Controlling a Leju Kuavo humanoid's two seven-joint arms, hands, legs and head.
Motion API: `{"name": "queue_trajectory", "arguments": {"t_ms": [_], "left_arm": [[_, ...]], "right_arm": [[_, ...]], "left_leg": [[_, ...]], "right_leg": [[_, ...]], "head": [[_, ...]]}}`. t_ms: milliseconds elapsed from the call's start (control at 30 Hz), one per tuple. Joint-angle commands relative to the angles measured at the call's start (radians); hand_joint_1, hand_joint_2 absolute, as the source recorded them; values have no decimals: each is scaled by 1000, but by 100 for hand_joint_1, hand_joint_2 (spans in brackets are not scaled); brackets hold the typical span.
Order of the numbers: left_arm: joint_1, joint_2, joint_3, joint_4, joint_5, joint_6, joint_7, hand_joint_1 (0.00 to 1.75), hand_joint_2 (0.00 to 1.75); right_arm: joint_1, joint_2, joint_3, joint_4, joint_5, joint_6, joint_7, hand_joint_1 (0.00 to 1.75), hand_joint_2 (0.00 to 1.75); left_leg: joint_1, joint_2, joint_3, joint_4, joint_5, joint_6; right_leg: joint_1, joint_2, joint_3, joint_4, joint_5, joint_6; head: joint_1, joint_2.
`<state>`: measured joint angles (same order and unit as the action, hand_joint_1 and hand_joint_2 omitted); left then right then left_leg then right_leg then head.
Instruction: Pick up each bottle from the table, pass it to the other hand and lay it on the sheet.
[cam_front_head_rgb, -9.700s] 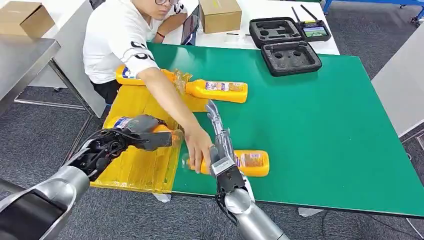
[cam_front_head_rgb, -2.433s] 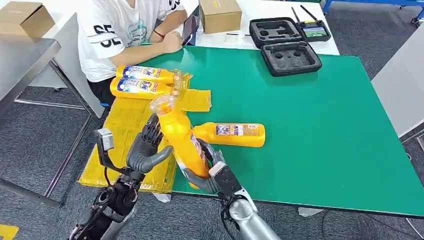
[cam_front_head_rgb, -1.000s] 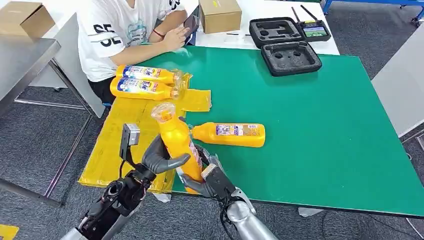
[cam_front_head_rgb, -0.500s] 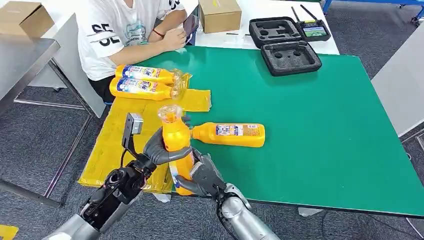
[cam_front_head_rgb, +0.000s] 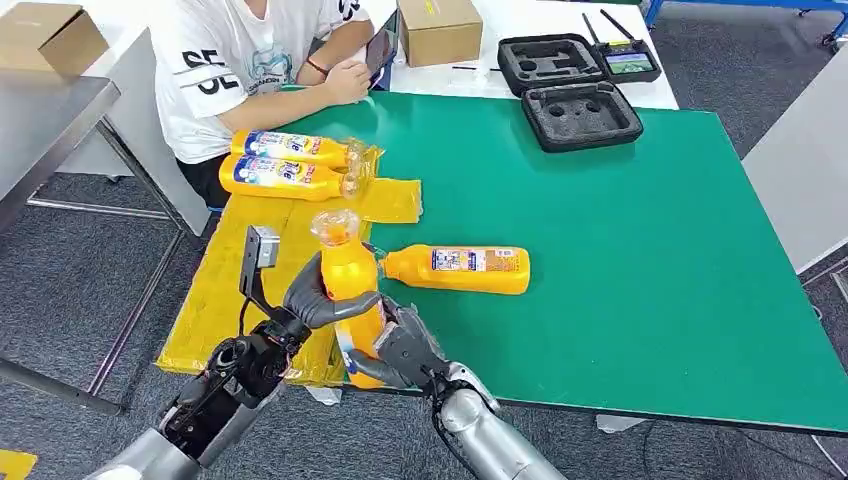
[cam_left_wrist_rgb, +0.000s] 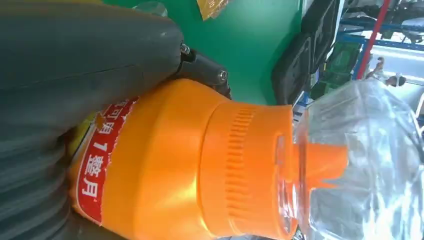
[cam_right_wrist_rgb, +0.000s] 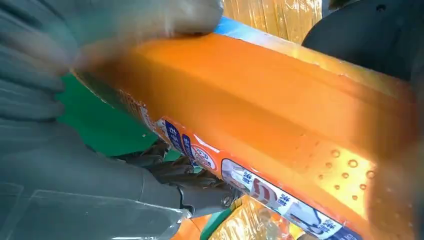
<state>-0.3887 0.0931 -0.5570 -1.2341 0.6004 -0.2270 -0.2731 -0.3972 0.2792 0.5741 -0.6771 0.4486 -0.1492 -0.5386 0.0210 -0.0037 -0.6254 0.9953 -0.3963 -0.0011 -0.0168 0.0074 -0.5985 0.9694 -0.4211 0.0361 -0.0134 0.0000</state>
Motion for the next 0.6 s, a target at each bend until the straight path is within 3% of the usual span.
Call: {"name": "queue_trajectory", "arguments": {"t_ms": [33,100,167,200,467,600], "left_arm": [[-74,-5,-35,39,-70,25,-8,175,175],[-71,-18,-15,18,-85,64,-15,175,175],[-63,-25,15,-6,-99,122,-24,175,175],[-63,-24,35,-16,-122,167,-45,175,175],[-84,14,181,1,-452,479,-233,175,175],[-54,67,244,4,-571,584,-282,175,175]], "right_arm": [[21,-19,6,17,-22,-27,-12,175,175],[26,-16,-13,-11,-34,-68,-24,0,175],[33,-16,-27,-42,-48,-101,-36,0,175],[40,-20,-34,-72,-42,-145,-48,0,0],[121,-92,-26,-378,27,-309,-37,0,0],[164,-119,-48,-509,-16,-353,-58,0,0]], "left_leg": [[1,-4,5,0,-2,1],[1,-3,2,0,-1,1],[1,-3,2,1,-1,1],[1,-3,3,1,-2,1],[0,-2,2,1,-1,1],[0,1,5,1,-3,1]], "right_leg": [[2,-5,7,-1,-3,-2],[1,-4,4,0,-2,-1],[1,-4,4,0,-2,-1],[1,-4,4,1,-3,-2],[1,-3,3,1,-2,-1],[1,0,5,0,-3,-2]], "head": [[0,0],[0,0],[1,0],[0,0],[1,0],[0,0]]}}
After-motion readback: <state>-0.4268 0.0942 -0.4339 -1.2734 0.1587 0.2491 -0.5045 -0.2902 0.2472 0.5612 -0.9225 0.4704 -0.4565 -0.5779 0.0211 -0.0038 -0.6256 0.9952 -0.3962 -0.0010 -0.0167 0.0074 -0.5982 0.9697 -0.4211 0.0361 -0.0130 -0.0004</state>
